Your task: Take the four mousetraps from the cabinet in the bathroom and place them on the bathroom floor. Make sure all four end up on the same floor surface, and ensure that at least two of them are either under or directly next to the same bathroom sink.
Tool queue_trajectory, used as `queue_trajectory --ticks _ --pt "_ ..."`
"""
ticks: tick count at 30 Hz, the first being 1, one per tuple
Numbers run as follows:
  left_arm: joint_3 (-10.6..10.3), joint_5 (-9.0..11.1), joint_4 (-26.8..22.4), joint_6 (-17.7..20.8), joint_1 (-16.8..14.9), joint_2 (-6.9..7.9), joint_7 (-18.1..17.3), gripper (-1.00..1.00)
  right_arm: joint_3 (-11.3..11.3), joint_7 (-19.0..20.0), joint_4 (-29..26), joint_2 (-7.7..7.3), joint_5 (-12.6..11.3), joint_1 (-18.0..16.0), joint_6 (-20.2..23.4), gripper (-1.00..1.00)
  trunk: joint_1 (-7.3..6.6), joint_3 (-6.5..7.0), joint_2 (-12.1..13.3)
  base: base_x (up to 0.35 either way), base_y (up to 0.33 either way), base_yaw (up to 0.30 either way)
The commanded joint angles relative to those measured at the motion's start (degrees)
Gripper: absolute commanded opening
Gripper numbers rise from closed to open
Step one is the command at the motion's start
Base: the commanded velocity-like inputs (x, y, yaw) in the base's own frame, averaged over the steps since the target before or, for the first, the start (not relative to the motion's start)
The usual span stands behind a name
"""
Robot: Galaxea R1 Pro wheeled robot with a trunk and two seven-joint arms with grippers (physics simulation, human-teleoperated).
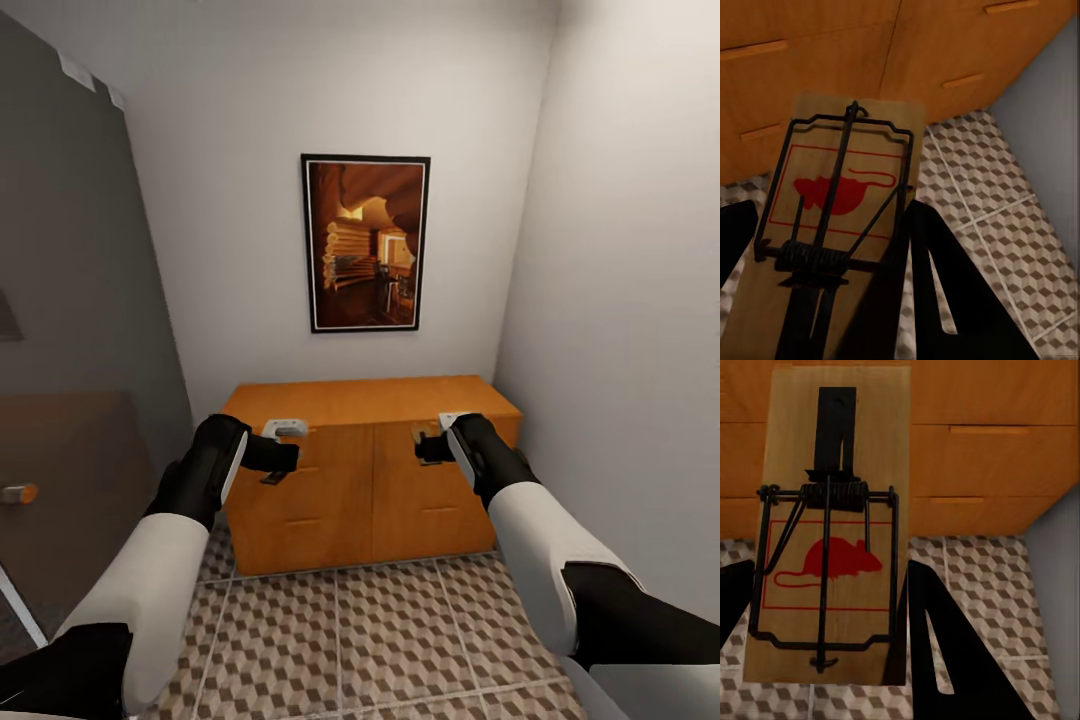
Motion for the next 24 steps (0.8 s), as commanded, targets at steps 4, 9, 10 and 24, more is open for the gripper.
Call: queue_trajectory --ticks 4,9,10,24 --pt "0.24 -0.75 -0.04 0.12 -0.06 -0.08 -0.7 -1.0 -0.43 0.23 -0.03 -0.02 0.21 -0.07 0.29 -1.0 -0.02 -0.09 -0.07 -0.344 0.0 0.0" --pt "0.24 -0.75 -0.02 0.19 -0.05 -0.04 -0.7 -1.0 -0.43 0.28 -0.02 -0.05 0.19 -0.05 0.45 -1.0 -0.02 -0.09 -0.07 -0.344 0.0 0.0" --pt "0.24 -0.71 -0.03 0.2 -0.08 -0.05 -0.7 -1.0 -0.43 0.27 -0.02 -0.06 0.13 -0.07 0.46 -1.0 -0.02 -0.09 -0.07 -0.344 0.0 0.0" --pt "0.24 -0.67 1.66 0.06 -0.05 -0.14 -0.64 -1.0 -0.52 0.11 0.15 -0.44 0.06 0.09 0.39 -1.0 -0.02 -0.09 -0.07 -0.344 0.0 0.0"
